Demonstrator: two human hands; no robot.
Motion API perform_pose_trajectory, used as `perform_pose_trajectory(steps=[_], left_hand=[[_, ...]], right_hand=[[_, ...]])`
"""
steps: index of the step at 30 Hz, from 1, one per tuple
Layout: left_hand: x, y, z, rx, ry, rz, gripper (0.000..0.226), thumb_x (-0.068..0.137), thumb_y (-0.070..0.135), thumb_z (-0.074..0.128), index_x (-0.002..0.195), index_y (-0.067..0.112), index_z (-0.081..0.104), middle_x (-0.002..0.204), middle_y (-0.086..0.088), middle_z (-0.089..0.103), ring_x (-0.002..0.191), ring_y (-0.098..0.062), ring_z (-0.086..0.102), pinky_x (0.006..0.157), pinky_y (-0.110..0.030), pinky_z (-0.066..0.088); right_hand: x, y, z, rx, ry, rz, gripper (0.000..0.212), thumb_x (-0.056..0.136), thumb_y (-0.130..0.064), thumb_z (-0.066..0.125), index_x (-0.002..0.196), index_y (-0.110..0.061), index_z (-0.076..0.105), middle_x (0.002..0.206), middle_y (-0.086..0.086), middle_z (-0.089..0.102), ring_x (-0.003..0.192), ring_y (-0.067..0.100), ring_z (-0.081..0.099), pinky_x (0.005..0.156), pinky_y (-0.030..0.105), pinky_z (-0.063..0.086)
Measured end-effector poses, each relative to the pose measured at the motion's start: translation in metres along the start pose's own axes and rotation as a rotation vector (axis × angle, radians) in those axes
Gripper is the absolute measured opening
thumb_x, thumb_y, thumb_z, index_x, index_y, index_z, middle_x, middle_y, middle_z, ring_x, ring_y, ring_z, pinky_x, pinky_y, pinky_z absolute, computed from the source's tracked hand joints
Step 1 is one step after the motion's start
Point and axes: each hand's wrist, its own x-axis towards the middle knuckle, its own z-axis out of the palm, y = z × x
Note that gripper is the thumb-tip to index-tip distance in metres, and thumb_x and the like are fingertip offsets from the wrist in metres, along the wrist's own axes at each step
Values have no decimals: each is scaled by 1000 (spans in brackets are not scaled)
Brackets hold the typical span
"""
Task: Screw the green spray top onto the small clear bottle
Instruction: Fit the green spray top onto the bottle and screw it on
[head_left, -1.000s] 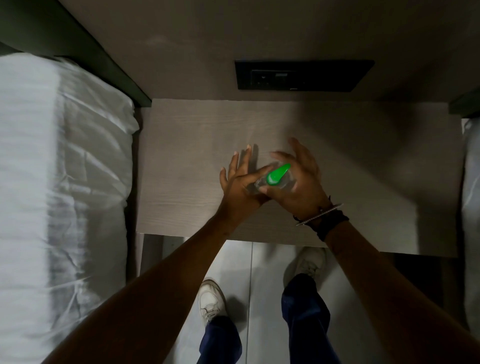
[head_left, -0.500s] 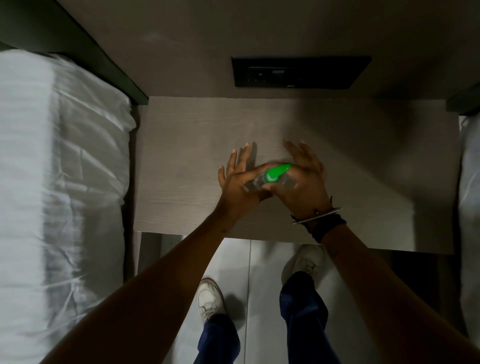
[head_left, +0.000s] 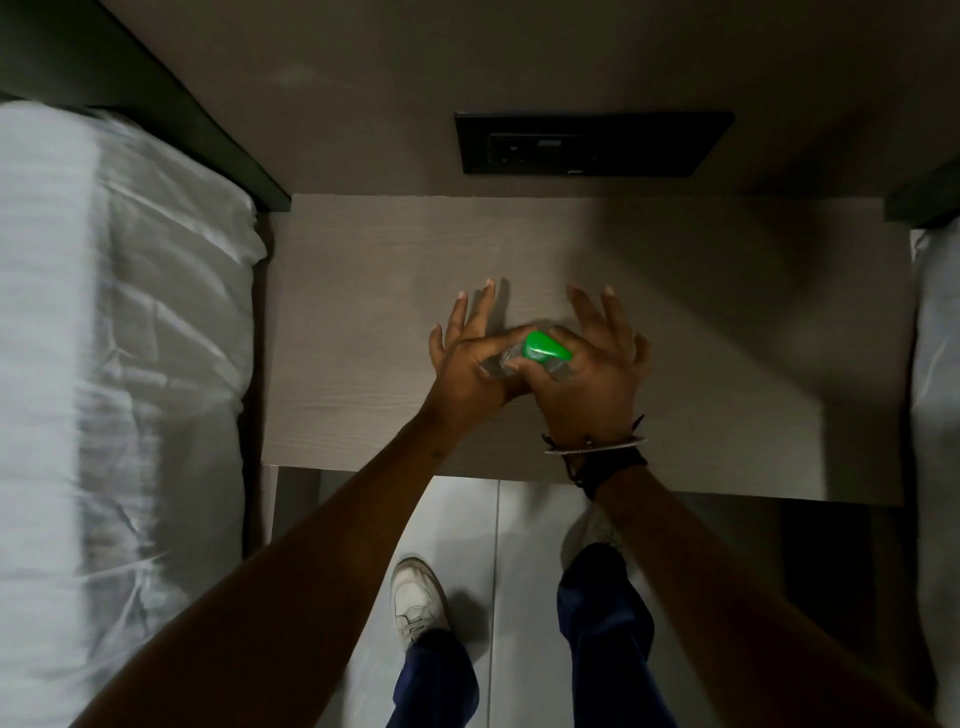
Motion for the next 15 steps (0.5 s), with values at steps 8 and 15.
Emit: perform_pose_trajectory(steps=[8,15], left_hand=[[4,1,2,68,-13,-19,48,75,53,63,121,43,56,160,-2,10,146,-27,-5,111,-55,-6],[3,4,-1,-20,-3,-32,50,70,43,75,117,30,63,159,-4,15,146,-27,-1,113,-54,-5]], right_hand=[[-11,-9,5,105,39,247,95,56,-64,73,133,-27,30,158,6,17,145,27,13,112,58,4],[2,3,-4,151,-116,5,28,76,-29,67,102,-18,68,149,7,40,142,35,21,105,69,20]])
